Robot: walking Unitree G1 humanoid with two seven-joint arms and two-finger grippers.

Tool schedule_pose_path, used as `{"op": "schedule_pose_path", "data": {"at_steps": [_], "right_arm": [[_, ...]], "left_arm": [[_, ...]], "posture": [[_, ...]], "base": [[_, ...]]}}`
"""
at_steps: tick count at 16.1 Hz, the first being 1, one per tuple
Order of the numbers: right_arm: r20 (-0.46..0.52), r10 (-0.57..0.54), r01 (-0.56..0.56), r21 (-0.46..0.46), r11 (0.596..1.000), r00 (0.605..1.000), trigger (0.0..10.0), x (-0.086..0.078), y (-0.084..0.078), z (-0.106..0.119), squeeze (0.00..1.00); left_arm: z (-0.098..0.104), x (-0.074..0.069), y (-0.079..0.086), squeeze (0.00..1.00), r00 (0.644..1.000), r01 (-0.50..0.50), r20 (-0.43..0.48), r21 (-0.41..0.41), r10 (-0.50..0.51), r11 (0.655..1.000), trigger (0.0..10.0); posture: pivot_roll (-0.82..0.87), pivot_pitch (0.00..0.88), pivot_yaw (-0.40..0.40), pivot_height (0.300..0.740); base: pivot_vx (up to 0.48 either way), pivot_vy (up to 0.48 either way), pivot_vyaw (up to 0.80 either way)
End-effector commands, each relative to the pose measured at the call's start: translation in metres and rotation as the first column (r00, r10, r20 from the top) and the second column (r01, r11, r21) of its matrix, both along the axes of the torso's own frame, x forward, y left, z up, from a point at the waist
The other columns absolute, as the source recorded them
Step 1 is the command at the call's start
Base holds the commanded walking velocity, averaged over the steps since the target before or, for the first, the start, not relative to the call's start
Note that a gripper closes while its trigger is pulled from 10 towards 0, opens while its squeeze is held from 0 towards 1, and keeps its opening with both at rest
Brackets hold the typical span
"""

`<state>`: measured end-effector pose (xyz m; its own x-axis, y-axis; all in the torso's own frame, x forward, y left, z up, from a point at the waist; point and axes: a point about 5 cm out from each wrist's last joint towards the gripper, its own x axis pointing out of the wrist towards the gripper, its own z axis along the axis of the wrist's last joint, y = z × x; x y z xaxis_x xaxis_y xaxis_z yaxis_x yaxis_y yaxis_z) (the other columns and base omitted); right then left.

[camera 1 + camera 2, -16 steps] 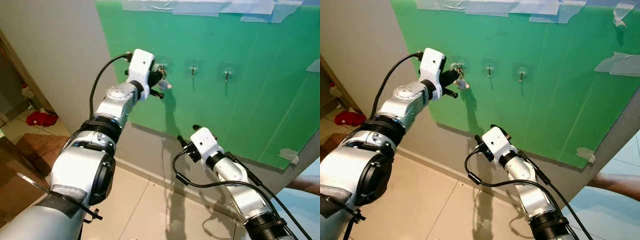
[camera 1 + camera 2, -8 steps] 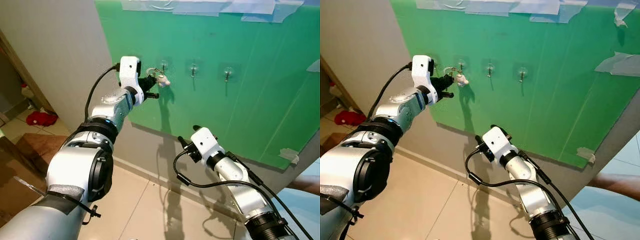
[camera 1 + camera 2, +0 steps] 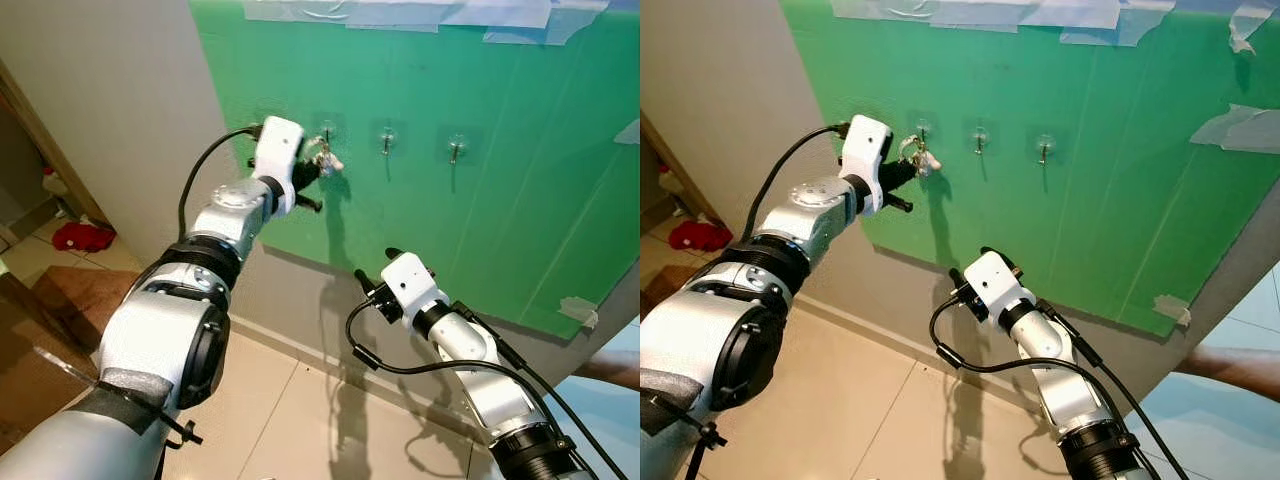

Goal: Hang keys on a hook

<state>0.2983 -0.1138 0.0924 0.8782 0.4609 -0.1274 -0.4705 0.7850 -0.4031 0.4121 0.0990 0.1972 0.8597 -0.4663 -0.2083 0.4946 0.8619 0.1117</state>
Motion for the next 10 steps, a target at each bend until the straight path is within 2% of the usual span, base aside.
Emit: {"op": "schedule_pose_path", "data": {"at_steps": [1,10], "right_arm": [[0.000,0.010,-0.010,-0.006,1.000,1.000,10.0,0.000,0.004,0.002,0.00],[0.002,-0.001,0.001,-0.002,1.000,1.000,10.0,-0.002,0.002,0.002,0.00]], "left_arm": [[0.001,0.000,-0.003,0.00,1.000,0.027,0.004,0.037,-0.027,0.999,0.0],[0.016,0.004,0.006,0.00,1.000,0.004,0.012,-0.007,-0.004,1.000,0.0]], "posture": [[-0.14,0.000,0.119,0.740],[-0.15,0.000,0.129,0.740]], "base": [[0.000,0.000,0.00],[0.000,0.000,0.00]]}}
